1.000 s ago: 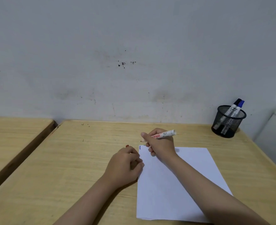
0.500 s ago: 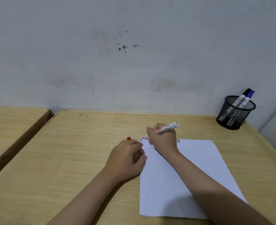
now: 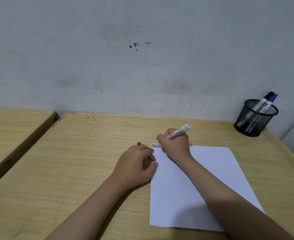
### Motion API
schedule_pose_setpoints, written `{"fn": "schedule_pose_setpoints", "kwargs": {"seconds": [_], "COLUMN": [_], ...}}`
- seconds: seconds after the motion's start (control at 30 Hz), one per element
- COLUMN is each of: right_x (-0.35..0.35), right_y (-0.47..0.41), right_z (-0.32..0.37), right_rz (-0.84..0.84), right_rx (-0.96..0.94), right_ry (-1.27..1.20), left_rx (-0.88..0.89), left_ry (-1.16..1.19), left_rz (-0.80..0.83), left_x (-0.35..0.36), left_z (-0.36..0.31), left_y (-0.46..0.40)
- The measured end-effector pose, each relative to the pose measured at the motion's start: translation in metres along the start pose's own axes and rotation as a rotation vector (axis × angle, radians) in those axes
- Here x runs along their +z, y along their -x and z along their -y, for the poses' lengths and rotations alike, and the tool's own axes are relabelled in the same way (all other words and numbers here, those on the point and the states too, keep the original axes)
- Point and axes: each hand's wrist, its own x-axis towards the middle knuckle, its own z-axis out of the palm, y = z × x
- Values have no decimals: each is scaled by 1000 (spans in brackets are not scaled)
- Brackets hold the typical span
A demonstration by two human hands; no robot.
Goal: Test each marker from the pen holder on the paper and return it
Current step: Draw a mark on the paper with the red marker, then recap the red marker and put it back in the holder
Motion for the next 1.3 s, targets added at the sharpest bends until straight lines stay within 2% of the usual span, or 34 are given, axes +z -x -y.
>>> {"fn": "schedule_pose_setpoints", "kwargs": {"seconds": [0.23,0.33,0.43,0.53,0.67,0.77,0.8,1.0,1.3], "right_x": [-2,-5,-7,-9,-19,-30,-33,-51,-72], "right_y": [2,1,3,7,10,18,23,51,89], "right_z": [3,2,4,9,26,43,47,70,101], "right_rz": [-43,-54,-27,-24,-54,-62,-55,-38,-10], "right_rx": [37,54,53,24,-42,-98,-116,-203,-312], "right_ry": [-119,-213,-286,-301,-353,-440,-451,-445,-358], "left_rx": [55,109,67,6,-120,-368,-401,-268,-135], "left_ry": [-20,-91,-137,-112,106,583,731,1039,1105], "left_rz": [-22,-150,-271,-235,-254,-312,-317,-274,-259], "left_x": [0,0,-4,-5,-9,-21,-26,-47,-64], "left_z": [-1,1,5,12,12,-6,-11,-48,-98], "left_y": [1,0,-6,-9,-11,-10,-10,-2,17]}}
